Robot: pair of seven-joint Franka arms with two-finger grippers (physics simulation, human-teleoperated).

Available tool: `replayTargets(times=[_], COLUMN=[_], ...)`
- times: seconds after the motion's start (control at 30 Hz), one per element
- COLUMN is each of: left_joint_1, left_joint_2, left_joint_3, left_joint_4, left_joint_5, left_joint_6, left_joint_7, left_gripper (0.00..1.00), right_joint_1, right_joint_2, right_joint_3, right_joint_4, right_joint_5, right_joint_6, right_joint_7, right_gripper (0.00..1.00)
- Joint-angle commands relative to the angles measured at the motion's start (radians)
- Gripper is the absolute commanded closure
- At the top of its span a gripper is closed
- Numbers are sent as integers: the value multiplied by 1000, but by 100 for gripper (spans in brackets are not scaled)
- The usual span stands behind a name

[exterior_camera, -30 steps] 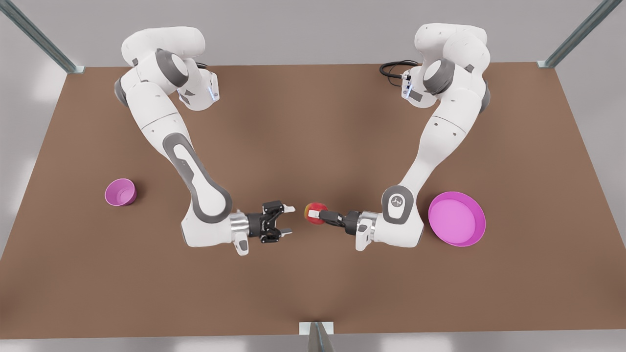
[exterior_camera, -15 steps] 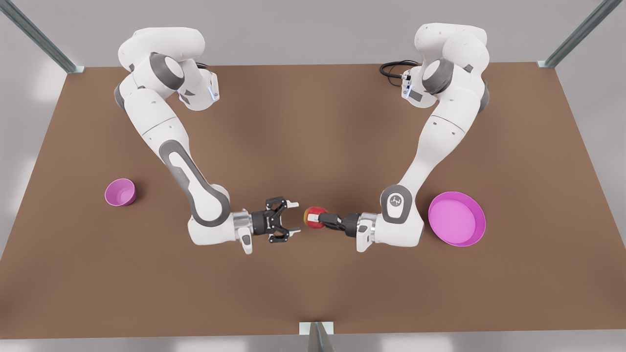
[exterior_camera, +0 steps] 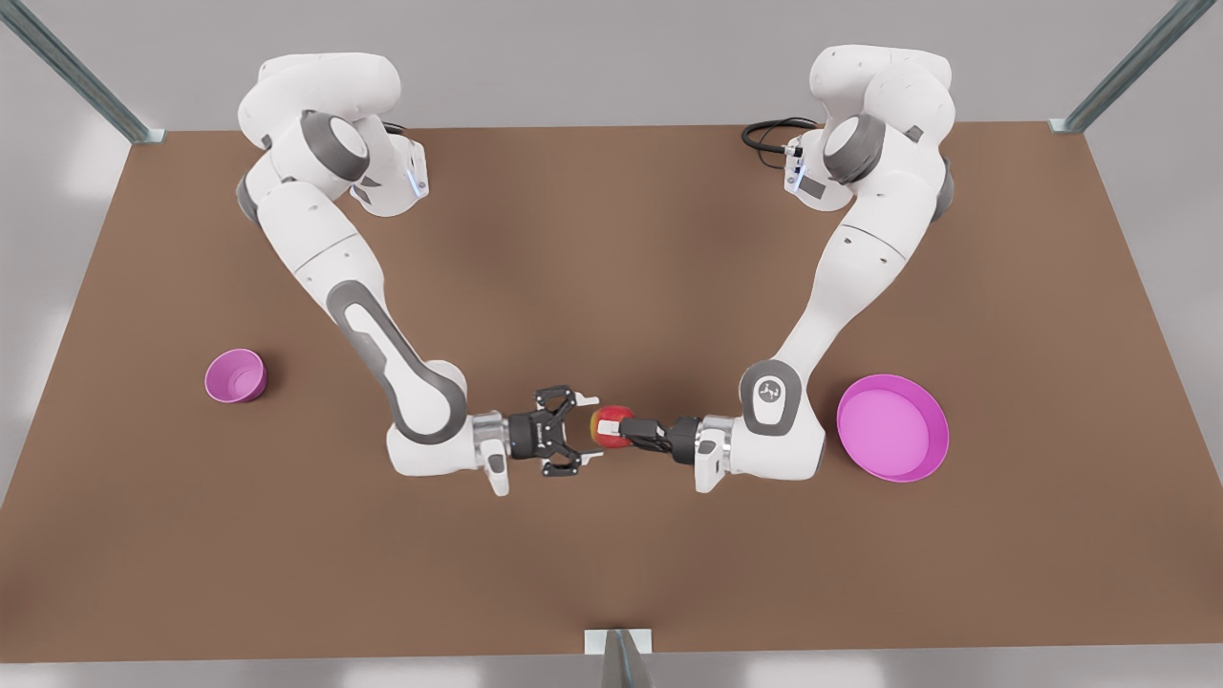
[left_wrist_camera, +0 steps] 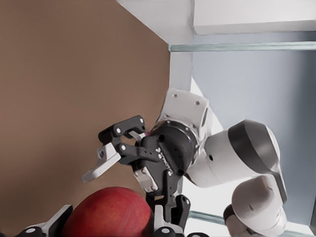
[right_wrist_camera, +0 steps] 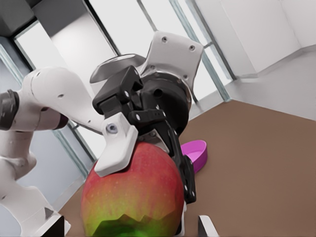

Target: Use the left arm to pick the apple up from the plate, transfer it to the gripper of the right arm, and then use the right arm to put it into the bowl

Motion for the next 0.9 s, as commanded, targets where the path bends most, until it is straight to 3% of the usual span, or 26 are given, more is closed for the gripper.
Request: replayTargets(times=[0.0,0.6,0.67,0.73,0.77,0.8,0.83,0.87], left_joint_1=[0,-11,-9,-11,-11,-11,-11,-11], left_joint_2=[-2,-2,-4,-2,-2,-2,-2,-2], left_joint_3=[-2,-2,-2,-2,-1,-2,-1,-2], left_joint_4=[0,0,0,0,0,0,0,0], left_joint_5=[-5,-5,-5,-5,-5,-5,-5,-5], left_joint_6=[-1,16,16,16,16,16,16,16], left_joint_7=[14,14,13,13,13,14,14,14], left_gripper=[23,23,23,23,23,7,0,0], right_joint_1=[4,25,25,25,25,25,25,25], right_joint_2=[3,33,33,33,34,34,34,34], right_joint_3=[4,55,55,55,55,55,55,56], right_joint_4=[5,30,31,31,31,31,31,30], right_joint_5=[1,19,19,19,19,19,19,19], right_joint_6=[37,93,93,93,93,93,93,93], right_joint_7=[-135,-136,-138,-138,-136,-136,-136,-136], right_gripper=[0,0,24,37,38,38,38,38])
